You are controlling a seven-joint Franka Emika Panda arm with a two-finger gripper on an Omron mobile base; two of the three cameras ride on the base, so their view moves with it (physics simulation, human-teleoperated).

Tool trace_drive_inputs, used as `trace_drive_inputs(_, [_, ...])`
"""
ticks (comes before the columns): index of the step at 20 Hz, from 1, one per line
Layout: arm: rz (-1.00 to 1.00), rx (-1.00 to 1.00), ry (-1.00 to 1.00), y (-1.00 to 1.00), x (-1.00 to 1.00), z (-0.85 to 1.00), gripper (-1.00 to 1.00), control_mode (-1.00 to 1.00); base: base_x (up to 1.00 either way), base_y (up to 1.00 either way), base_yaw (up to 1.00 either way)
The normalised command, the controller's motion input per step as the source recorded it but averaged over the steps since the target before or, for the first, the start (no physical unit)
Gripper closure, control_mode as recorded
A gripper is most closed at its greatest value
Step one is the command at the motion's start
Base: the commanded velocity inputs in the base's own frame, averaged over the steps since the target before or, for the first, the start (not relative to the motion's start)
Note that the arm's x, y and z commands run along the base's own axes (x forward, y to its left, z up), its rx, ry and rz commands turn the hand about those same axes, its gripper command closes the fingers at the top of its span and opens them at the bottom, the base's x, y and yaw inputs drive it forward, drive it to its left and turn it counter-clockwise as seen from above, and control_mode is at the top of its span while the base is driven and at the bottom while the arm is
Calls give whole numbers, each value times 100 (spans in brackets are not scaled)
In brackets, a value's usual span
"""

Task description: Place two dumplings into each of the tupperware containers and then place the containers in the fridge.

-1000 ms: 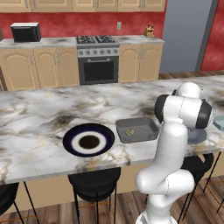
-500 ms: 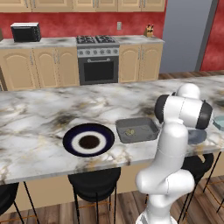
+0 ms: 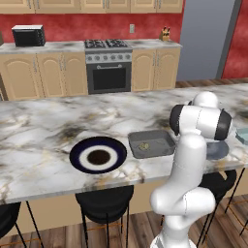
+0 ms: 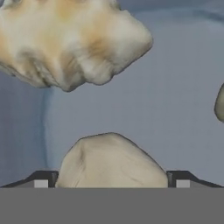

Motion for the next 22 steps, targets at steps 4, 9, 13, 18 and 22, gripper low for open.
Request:
trace_drive_inputs(4, [0, 0, 0, 0, 0, 8, 100, -100, 0, 0, 0])
trace_drive_inputs(9, [-1, 1, -3, 13, -4, 73, 100, -100, 0, 0, 0])
trace_drive_inputs(13, [-1, -2, -7, 94, -9, 75, 100, -100, 0, 0, 0])
trace_drive_inputs(18, [1, -7, 0, 100, -2, 42, 100, -100, 0, 0, 0])
trace_drive_inputs(22, [4, -3, 12, 100, 0, 11, 100, -100, 0, 0, 0])
